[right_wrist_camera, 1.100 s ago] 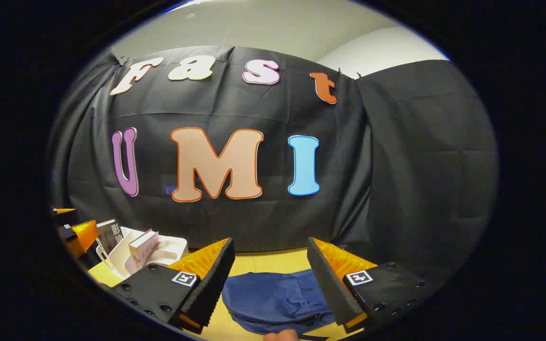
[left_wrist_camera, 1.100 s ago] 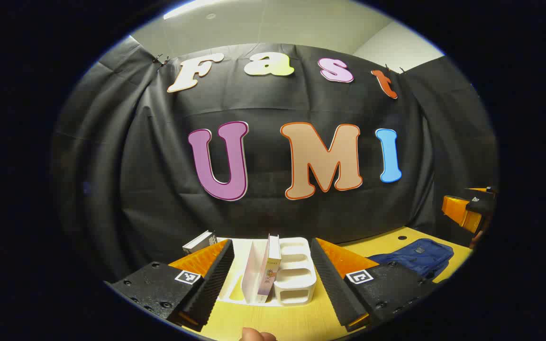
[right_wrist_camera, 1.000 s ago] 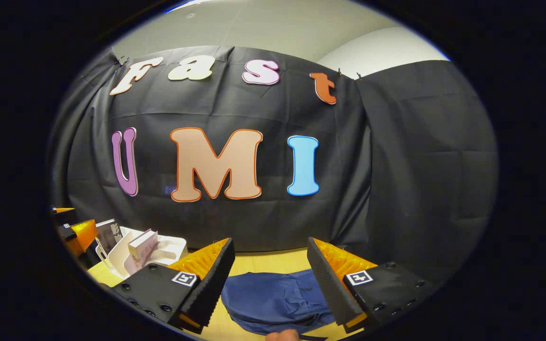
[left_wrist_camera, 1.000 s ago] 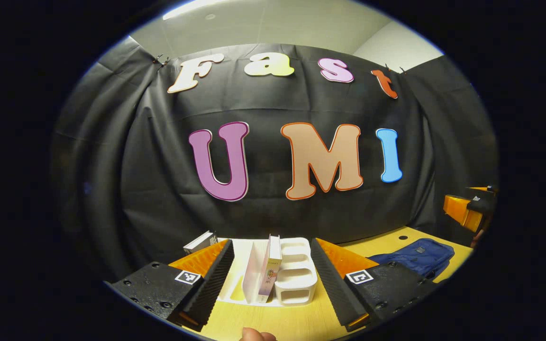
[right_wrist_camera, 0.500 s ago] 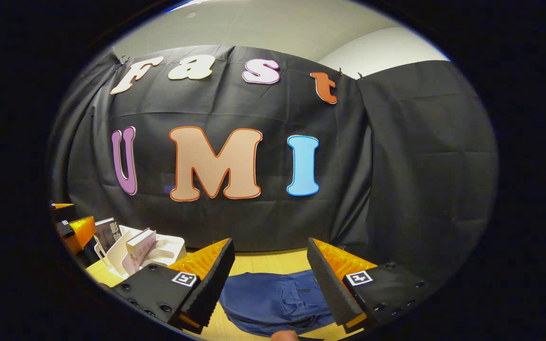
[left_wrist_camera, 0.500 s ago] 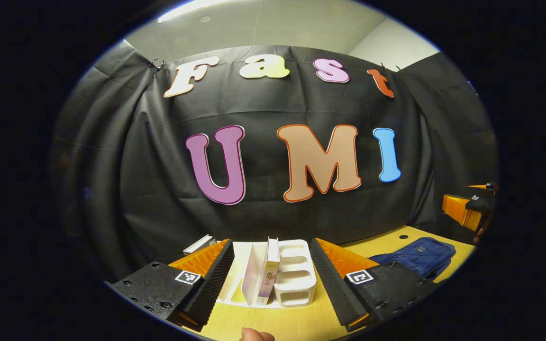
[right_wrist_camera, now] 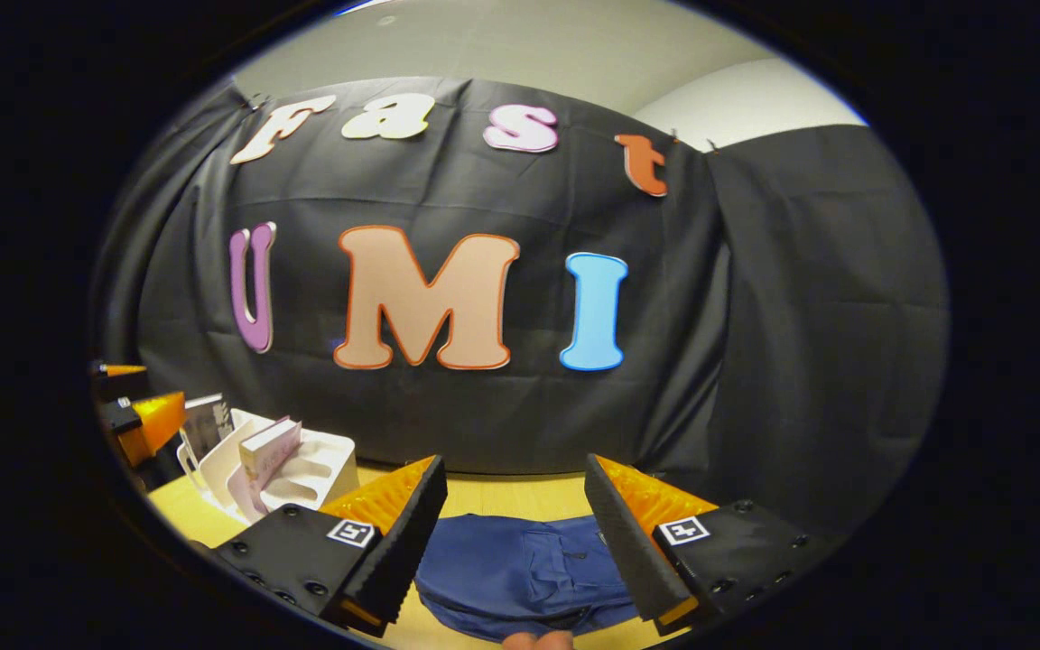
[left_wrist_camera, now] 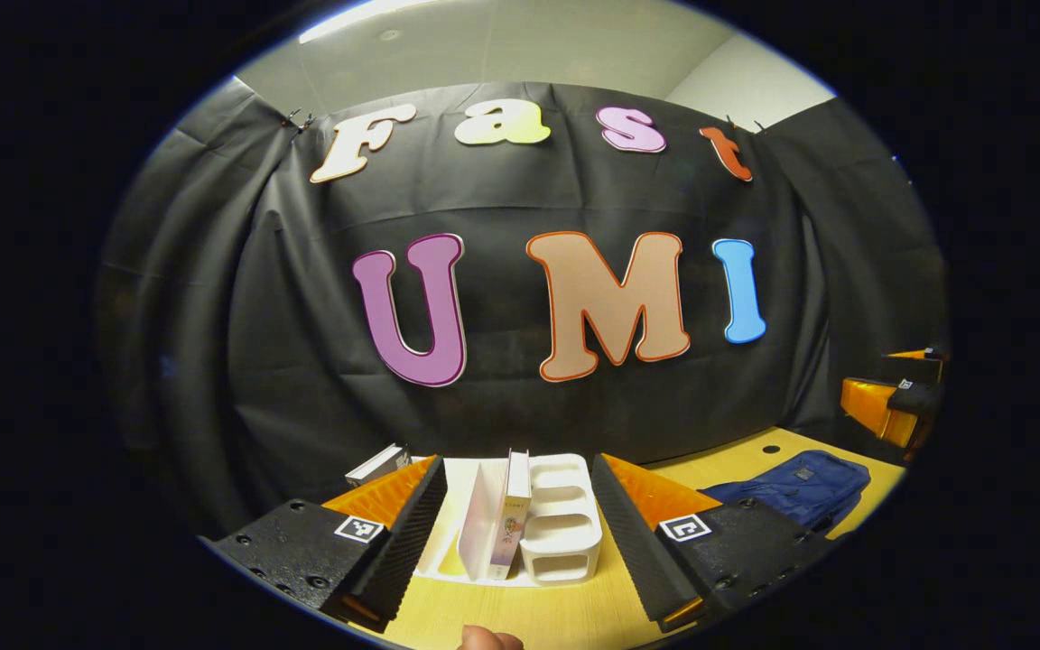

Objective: Open the schoolbag, grab two books from the bookshelf and put them into the schoolbag.

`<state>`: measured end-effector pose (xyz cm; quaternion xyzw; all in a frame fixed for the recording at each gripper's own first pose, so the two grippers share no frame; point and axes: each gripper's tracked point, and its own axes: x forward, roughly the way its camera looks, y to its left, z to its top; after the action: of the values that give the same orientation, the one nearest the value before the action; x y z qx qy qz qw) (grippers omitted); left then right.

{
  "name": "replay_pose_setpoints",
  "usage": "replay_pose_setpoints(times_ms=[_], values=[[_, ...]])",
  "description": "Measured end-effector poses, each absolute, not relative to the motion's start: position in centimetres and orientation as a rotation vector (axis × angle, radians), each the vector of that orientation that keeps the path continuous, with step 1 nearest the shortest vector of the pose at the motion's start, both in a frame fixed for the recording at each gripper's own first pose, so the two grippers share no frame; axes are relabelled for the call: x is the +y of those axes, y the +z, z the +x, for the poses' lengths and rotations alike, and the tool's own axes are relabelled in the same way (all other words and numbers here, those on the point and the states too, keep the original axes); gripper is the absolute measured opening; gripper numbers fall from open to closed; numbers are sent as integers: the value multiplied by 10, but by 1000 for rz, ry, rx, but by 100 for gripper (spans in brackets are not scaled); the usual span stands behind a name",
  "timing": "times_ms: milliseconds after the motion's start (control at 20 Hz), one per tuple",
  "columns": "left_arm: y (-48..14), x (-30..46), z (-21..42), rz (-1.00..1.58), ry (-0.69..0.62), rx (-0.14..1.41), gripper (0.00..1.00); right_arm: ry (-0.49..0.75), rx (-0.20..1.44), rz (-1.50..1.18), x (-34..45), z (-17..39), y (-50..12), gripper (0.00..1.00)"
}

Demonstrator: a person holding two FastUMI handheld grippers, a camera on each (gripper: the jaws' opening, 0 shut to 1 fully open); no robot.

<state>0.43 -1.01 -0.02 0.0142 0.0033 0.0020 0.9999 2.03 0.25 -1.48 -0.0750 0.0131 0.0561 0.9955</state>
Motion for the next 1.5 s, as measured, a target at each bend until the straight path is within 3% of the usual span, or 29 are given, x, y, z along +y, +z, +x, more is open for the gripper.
replay_pose_setpoints(times_ms=[100,300,350,400,700,750,800,850,1100,1150,1350,1400,1450,1500], values=[[-1,-7,6,28,14,12,94,200,50,-283,13,25,-29,99],[-8,4,7,25,46,26,94,452,144,-615,43,20,-86,95],[-9,9,7,22,58,29,94,510,178,-706,47,17,-105,100],[-11,13,6,18,72,31,94,560,205,-793,49,13,-121,90],[-18,43,2,4,152,47,94,801,268,-1158,65,1,-224,89],[-17,48,-1,5,167,51,94,813,273,-1183,65,4,-237,89],[-19,54,-2,3,180,50,96,811,285,-1223,64,8,-250,100],[-18,59,-3,1,193,50,94,808,289,-1259,62,12,-258,90],[-25,77,-7,-11,237,66,94,830,343,-1410,53,21,-291,90],[-25,79,-7,-14,242,70,94,820,324,-1428,55,27,-293,99],[-25,83,-8,-10,251,70,94,796,341,-1476,55,38,-307,99],[-26,84,-7,-9,252,73,95,787,345,-1486,54,40,-309,90],[-25,84,-8,-10,254,74,94,783,358,-1484,53,41,-314,99],[-26,83,-9,-12,255,75,96,772,371,-1475,52,43,-316,98]])
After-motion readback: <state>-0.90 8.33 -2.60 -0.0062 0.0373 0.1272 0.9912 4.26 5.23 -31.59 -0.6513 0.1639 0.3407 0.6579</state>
